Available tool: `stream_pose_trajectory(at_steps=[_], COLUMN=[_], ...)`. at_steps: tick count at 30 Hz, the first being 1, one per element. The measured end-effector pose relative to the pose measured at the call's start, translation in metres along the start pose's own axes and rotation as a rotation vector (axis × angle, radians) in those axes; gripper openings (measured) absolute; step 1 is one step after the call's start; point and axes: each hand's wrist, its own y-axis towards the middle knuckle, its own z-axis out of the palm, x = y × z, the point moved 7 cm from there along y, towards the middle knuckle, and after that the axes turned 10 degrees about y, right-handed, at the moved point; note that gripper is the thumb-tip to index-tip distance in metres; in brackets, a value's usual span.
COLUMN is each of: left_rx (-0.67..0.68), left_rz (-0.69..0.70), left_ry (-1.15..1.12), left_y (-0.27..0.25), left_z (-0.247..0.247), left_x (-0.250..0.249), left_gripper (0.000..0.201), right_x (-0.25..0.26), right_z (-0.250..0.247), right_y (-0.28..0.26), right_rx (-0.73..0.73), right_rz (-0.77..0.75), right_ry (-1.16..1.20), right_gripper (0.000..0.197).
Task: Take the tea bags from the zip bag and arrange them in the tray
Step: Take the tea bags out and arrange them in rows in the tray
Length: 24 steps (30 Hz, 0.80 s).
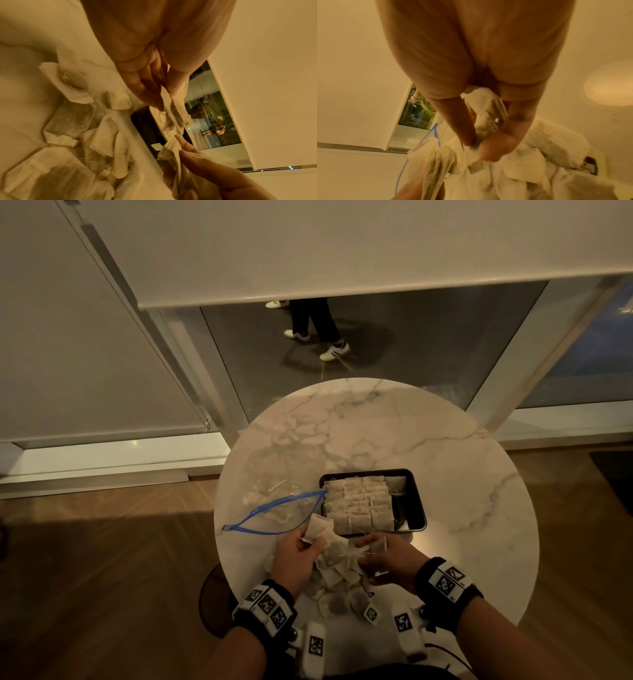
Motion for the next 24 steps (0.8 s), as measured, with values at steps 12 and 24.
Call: stream_pose_trajectory(at_steps=[12, 24], left_rx=[-0.008, -0.106], left_rz=[-0.068, -0.124], left_ry=[0.153, 0.050], left_y=[-0.005, -0.006], left_z=[-0.003, -0.027], left_x=[0.025, 0.035], left_gripper=[0.007, 0.007], right_x=[-0.026, -0.027], right_z=[0.007, -0.006], right_y=[0.018, 0.013], right_rx=[-0.119, -0.145], right_rz=[0.055, 0.020], right_ry=[-0.221, -0.126], right_gripper=[0.018, 0.017])
